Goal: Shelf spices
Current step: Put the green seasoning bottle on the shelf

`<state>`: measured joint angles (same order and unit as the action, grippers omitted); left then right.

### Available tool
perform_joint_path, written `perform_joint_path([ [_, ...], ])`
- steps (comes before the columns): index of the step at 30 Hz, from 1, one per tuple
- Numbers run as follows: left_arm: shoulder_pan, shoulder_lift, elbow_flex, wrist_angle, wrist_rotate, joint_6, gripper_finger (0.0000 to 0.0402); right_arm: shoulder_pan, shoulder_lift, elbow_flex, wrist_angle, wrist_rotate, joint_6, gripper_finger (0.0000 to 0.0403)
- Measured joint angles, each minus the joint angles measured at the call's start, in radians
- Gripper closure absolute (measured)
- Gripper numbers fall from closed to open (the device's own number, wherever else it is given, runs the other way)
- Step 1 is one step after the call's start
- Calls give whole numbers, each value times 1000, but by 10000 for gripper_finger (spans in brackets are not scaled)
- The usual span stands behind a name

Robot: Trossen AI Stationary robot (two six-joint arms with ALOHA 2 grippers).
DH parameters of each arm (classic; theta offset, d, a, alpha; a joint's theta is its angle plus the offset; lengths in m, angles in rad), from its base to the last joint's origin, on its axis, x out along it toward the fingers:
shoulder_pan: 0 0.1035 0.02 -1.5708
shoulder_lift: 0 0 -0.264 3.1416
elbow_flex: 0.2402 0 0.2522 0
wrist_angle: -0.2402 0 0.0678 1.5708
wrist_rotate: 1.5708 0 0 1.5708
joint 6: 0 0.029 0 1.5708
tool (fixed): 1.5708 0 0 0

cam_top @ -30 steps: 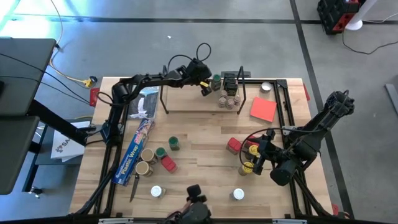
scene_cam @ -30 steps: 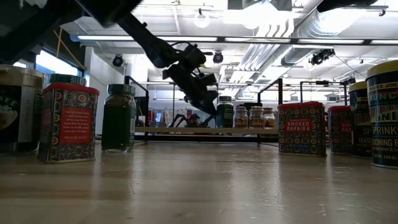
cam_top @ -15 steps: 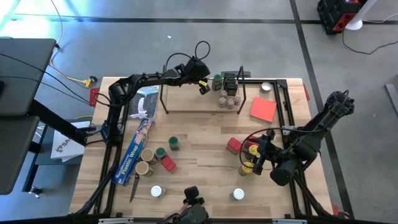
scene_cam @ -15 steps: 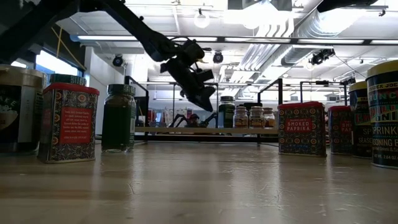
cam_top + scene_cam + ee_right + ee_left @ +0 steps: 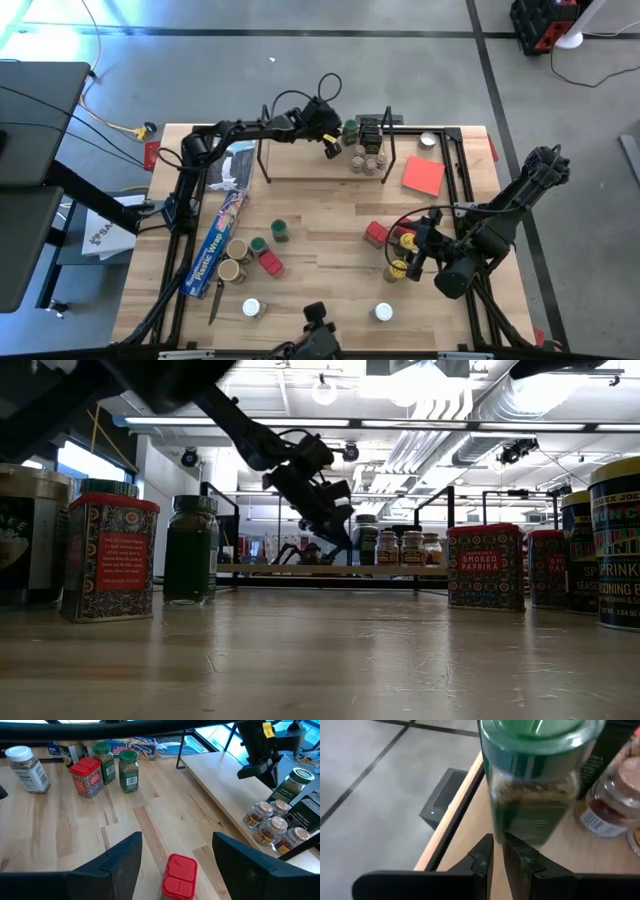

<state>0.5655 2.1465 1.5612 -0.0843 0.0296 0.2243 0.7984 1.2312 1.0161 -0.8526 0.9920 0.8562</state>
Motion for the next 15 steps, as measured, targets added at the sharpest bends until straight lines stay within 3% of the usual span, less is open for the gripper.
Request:
perform_joint_path([
  [10,0,1,-1,74,-24,-31,367,0,0,0,-1,0,0,167],
  [15,-8,-16,-1,19,-43,-30,367,0,0,0,-3,0,-1,167],
])
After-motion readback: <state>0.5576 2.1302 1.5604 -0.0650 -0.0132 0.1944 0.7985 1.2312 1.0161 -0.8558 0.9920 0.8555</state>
